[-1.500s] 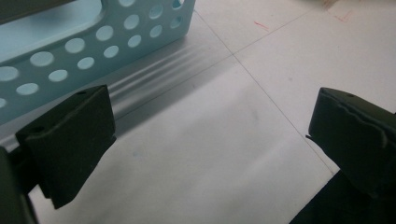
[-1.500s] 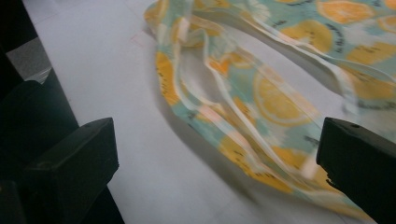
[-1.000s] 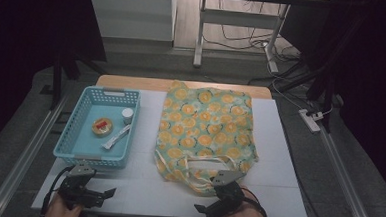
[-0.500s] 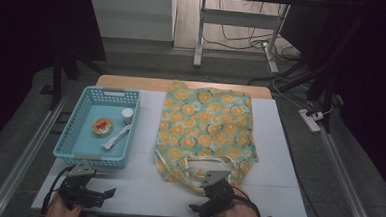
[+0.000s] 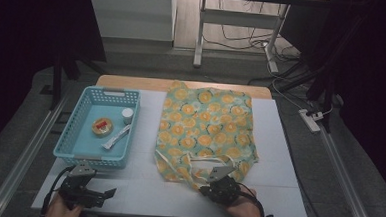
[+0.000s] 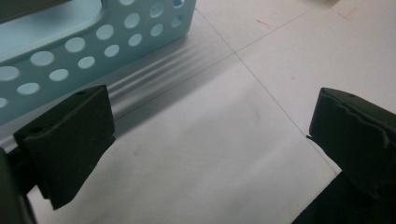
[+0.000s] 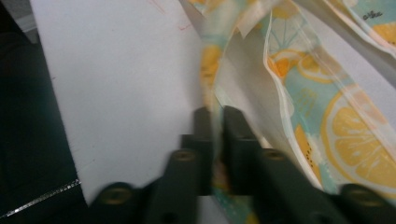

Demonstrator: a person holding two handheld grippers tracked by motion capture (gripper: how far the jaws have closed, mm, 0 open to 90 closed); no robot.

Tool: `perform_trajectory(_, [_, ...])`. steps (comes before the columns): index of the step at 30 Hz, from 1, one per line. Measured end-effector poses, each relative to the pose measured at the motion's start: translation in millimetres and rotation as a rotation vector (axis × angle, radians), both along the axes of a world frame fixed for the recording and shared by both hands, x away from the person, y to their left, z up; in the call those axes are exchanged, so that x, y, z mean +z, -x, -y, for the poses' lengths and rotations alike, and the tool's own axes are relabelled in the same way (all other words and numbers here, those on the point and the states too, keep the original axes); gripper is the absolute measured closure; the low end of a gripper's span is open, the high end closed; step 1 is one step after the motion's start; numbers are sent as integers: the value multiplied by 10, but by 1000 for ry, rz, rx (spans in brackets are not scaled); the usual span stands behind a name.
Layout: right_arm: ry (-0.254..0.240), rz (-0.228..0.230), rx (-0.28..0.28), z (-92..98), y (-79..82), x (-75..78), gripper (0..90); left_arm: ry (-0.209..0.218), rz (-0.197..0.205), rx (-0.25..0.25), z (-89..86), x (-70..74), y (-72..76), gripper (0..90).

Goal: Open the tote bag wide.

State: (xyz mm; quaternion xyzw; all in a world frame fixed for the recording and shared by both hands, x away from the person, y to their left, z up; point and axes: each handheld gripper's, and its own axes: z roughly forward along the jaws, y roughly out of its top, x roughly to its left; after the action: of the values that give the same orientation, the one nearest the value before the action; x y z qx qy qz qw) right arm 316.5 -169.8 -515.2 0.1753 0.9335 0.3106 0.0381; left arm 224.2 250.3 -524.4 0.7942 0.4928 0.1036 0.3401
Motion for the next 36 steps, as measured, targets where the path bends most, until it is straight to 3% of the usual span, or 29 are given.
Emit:
perform_trajectory(7, [-63, 10, 13, 21, -7, 205, 898, 0, 0, 0, 0, 0, 0, 7])
perform_trajectory(11, [-71, 2, 3, 35, -81, 281, 898, 0, 0, 2, 0, -1, 0, 7])
perform_trajectory(22, [-118, -9, -50, 118, -373, 494, 899, 2, 0, 4, -3, -1, 0, 7])
perform_trajectory(36, [-110, 22, -99, 149, -838, 674, 899, 6, -2, 8, -5, -3, -2, 8])
